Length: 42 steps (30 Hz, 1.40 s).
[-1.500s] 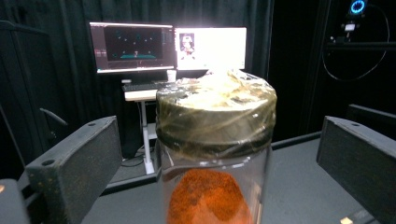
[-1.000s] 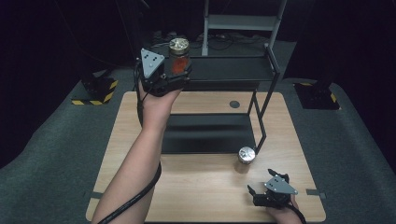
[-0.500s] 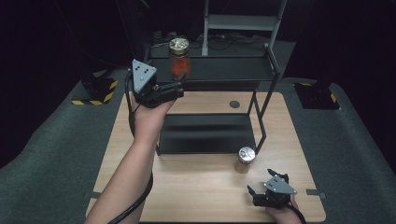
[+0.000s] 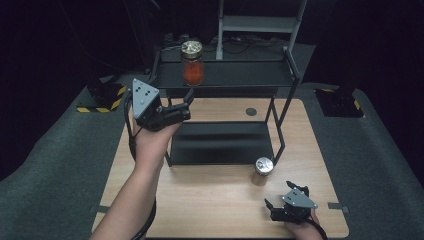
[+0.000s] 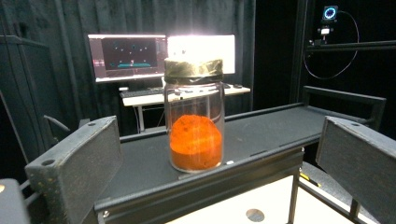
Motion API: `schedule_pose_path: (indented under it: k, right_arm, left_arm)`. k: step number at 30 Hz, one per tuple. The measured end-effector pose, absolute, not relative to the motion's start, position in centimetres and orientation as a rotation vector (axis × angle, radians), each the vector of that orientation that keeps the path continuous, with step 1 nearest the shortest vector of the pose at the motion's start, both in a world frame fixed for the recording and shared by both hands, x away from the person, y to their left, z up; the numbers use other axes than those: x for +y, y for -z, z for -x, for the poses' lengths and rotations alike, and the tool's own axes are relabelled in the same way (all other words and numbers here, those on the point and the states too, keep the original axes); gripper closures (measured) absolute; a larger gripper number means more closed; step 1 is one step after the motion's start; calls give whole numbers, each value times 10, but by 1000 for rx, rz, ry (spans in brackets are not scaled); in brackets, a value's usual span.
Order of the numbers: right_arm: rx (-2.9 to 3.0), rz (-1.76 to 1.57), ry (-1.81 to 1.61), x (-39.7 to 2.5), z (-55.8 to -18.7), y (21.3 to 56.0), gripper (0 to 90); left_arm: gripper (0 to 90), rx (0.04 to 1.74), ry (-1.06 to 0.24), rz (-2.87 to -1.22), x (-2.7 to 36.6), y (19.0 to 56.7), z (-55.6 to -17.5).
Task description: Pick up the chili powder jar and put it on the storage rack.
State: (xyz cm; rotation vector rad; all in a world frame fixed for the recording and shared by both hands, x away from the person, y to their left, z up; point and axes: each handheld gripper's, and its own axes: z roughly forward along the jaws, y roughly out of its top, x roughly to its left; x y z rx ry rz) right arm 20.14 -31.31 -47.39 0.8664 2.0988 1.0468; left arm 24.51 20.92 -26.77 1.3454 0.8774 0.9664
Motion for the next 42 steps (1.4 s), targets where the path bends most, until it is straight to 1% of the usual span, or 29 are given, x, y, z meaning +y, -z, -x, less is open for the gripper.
schedule_pose_path:
  k: [12,18,33,42]
  right_arm:
    - [2100,-863,-1045,-313,-201,474,4]
    - [2100,-857,-1041,-312,-201,474,4]
    - [2099,-853,-1039,-312,-201,474,4]
    - [2100,-848,-1036,-311,-200,474,4]
  left_arm:
    - [3,873,-978,-1355,214,280,-224]
    - [4,881,-959,-1372,222,295,-214]
    - [3,878,-962,-1431,226,325,-200]
    - [4,906,-926,-1472,229,351,-192]
